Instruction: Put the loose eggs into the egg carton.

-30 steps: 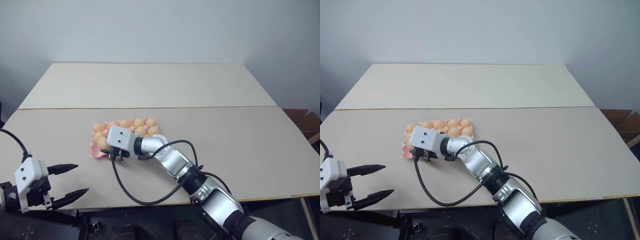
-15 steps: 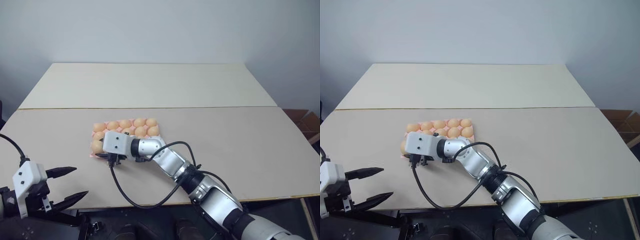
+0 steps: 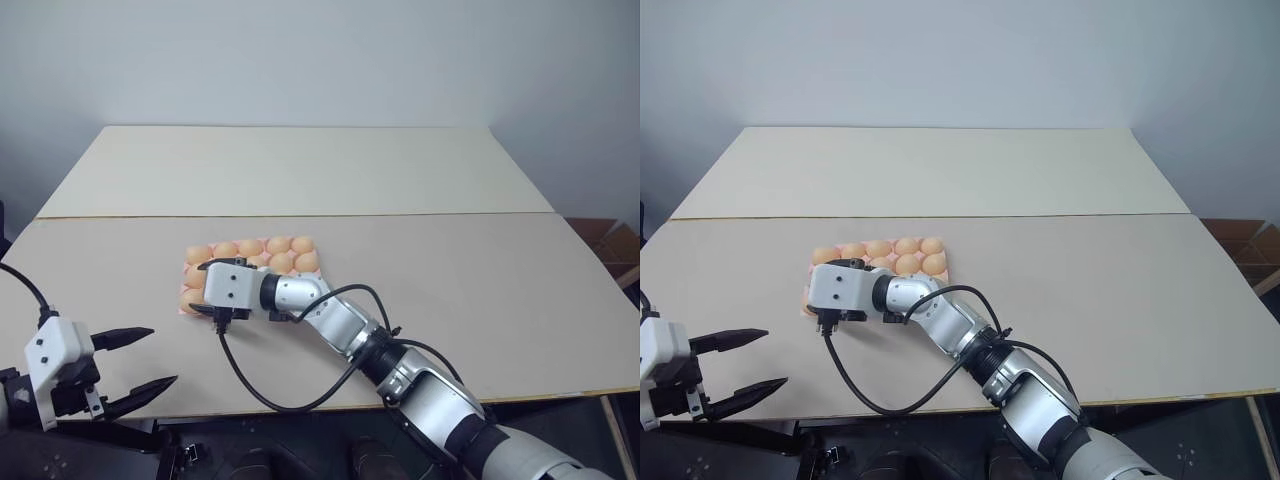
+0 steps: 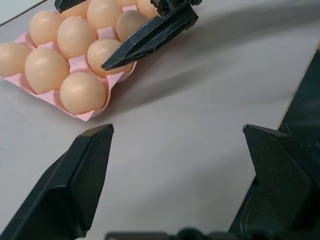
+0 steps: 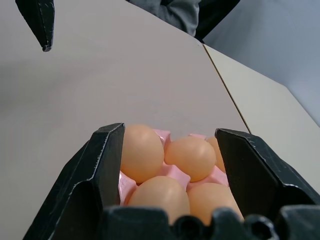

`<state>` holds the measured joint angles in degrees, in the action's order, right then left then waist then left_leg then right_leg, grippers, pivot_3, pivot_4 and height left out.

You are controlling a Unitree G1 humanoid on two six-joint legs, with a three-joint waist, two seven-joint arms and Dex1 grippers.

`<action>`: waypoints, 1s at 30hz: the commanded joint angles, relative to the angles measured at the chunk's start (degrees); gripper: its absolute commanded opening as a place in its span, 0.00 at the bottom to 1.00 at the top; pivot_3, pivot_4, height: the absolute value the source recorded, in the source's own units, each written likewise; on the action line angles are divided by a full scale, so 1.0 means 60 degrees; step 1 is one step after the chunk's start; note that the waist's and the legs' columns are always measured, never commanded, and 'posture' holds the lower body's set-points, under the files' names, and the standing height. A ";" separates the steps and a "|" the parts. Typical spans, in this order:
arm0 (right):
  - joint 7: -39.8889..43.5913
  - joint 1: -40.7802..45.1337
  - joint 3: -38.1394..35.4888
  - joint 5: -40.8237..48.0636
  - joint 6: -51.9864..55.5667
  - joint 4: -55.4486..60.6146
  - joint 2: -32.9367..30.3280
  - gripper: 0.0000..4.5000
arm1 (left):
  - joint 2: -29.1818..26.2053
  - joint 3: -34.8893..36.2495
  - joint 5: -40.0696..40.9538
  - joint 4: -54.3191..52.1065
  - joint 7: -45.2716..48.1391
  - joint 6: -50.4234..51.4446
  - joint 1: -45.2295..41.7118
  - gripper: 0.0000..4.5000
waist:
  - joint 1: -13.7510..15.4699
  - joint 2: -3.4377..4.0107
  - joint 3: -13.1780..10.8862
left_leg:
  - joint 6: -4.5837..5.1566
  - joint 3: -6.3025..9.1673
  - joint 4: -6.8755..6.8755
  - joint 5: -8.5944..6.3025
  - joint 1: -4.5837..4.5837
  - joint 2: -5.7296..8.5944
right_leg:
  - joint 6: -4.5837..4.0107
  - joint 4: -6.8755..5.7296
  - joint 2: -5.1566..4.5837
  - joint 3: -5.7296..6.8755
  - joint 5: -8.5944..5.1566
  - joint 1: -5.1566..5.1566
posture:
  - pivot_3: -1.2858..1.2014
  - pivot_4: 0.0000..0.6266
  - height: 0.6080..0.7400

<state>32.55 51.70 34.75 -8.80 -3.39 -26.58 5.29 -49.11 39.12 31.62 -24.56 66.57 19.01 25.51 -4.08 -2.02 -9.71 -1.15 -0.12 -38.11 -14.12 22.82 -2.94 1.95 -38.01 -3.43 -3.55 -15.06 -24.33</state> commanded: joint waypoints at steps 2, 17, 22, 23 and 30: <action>0.0155 0.0344 -0.0138 0.0144 0.0131 0.1109 0.0838 0.76 | -0.0109 -0.0056 0.0027 0.0002 0.0064 -0.0106 -0.0133 1.00 | -0.0005 -0.0001 0.0001 | 0.0000 0.0000 0.0000 0.0000 0.0001 0.0000 | 0.0000 0.0000 0.0000 -0.0001 0.0000 -0.0002 | 0.52 0.24 1.00; 0.3481 -0.1793 -0.2039 0.1855 0.2696 0.6472 -0.4282 0.76 | -0.0174 -0.0419 0.0391 0.0041 0.0299 -0.0153 -0.1111 1.00 | 0.0277 -0.0043 0.0026 | -0.0001 0.0007 -0.0001 0.0001 -0.0001 0.0006 | 0.0000 0.0023 -0.0007 0.0018 0.0000 0.0021 | 0.52 0.24 1.00; 0.4388 -0.2799 -0.3300 0.2644 0.3421 0.7590 -0.6330 0.76 | -0.0305 -0.0634 0.0179 0.0471 0.0514 -0.0441 -0.1564 1.00 | 0.0233 -0.0009 0.0005 | 0.0001 0.0004 0.0012 0.0000 -0.0002 0.0001 | -0.0002 0.0017 0.0013 0.0000 -0.0002 0.0006 | 0.52 0.24 1.00; 0.4530 -0.3078 -0.3635 0.2867 0.3595 0.7804 -0.6728 0.76 | -0.0347 -0.0678 0.0108 0.0578 0.0573 -0.0571 -0.1653 1.00 | 0.0241 -0.0009 0.0005 | 0.0001 0.0006 0.0015 0.0000 -0.0001 0.0001 | -0.0004 0.0022 0.0012 0.0002 -0.0003 0.0007 | 0.52 0.24 1.00; 0.5217 -0.4846 -0.5667 0.4046 0.3707 0.8525 -0.8722 0.76 | -0.0546 -0.0677 0.0091 0.0963 0.0691 -0.0759 -0.2027 1.00 | 0.0271 -0.0009 0.0005 | 0.0002 -0.0001 0.0014 0.0000 -0.0009 0.0007 | -0.0003 0.0040 0.0005 0.0003 -0.0003 0.0026 | 0.52 0.24 1.00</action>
<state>62.87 23.39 4.60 13.18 19.24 22.22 -45.51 -51.66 34.20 31.66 -18.97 70.57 15.13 13.84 -2.45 -2.07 -9.68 -1.14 -0.13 -38.02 -14.12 22.78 -2.90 1.94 -37.77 -3.41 -3.54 -15.08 -24.18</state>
